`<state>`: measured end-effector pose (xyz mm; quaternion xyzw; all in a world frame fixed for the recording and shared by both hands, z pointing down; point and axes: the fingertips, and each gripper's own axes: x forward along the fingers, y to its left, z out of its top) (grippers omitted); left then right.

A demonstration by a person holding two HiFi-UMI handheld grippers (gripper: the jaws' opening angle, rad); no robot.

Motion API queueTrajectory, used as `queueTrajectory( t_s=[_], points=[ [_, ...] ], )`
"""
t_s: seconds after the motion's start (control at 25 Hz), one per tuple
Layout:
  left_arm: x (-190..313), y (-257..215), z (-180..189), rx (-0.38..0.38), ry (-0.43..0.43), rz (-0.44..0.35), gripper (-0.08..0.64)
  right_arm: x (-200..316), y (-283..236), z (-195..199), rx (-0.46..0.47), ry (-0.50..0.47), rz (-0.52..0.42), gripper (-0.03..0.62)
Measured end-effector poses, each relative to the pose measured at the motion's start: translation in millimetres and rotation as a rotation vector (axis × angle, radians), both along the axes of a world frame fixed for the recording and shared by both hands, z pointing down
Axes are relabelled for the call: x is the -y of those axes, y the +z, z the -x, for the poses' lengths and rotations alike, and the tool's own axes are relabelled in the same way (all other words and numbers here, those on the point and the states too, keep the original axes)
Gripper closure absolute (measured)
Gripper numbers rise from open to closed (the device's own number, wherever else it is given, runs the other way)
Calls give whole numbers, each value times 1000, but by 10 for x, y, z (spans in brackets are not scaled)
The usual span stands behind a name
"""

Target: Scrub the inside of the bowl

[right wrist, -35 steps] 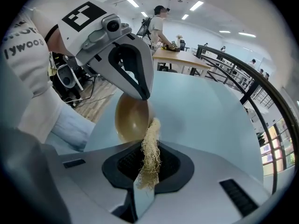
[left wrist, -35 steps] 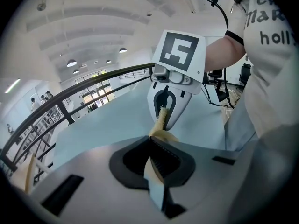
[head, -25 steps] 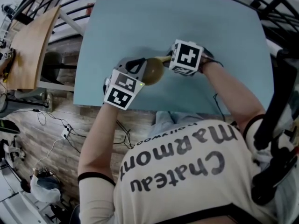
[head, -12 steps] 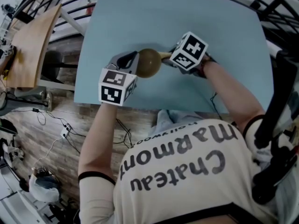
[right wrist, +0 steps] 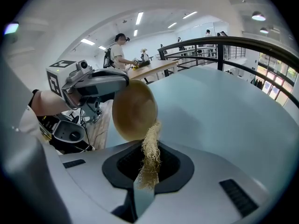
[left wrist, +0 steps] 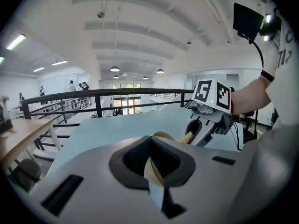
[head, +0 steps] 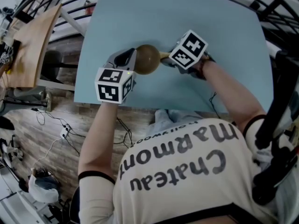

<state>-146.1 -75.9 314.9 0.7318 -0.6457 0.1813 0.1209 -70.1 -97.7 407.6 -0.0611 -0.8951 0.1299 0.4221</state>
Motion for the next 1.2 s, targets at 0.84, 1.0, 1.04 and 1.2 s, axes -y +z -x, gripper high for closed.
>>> queueTrajectory(
  t_s=[0.84,1.0,1.04,1.2],
  points=[
    [72,-26,223,-246,-134,-57,554,-192,94,43,-15,-7,56,531],
    [71,20,242,-284,-151,-52,554,-274,141,52,-29,-27,60,531],
    [65,39,251,-297,-155,-46,554,-294,155,54,-32,-31,60,531],
    [25,128,342,-353,-197,-32,554,-403,179,84,-29,-43,84,531]
  ],
)
